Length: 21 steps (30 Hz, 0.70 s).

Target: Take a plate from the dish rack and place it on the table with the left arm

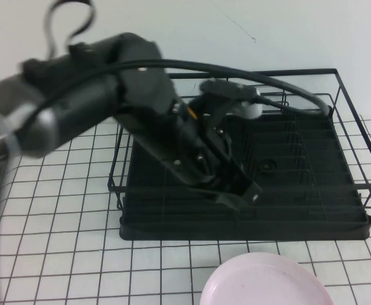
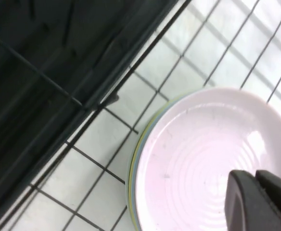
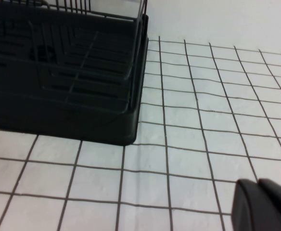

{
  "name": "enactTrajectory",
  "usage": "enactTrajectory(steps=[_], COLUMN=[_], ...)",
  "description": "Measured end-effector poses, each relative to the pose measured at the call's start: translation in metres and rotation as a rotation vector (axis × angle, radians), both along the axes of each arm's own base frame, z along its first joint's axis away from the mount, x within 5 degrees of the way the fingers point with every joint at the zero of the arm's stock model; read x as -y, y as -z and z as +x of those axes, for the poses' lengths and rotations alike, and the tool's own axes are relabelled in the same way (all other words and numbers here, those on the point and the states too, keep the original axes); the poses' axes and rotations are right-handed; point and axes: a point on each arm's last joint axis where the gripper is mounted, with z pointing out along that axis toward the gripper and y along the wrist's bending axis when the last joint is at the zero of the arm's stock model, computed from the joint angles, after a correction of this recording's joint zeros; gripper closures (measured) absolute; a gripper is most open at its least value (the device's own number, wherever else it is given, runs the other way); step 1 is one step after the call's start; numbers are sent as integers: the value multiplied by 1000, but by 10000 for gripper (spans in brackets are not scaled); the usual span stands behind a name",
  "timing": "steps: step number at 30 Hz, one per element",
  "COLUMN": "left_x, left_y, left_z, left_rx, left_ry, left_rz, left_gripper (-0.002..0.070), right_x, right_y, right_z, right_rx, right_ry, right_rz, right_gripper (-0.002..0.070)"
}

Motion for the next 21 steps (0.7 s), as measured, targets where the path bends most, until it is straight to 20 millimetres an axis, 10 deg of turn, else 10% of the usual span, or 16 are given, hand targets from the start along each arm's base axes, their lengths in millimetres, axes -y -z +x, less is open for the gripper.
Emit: enactTrajectory(steps=[11, 21], left_x=[-66, -127], left_y=[-43, -21], left_z=[-82, -158], left_rx=[292, 470], left_ry=[-111, -196], left_rz=[-174, -282], left_gripper=[673, 673], right_x=[0, 0], right_y=[0, 0], right_z=[0, 0], right_rx=[0, 0], right_ry=[0, 0], right_rz=[0, 0], right_gripper=[678, 678])
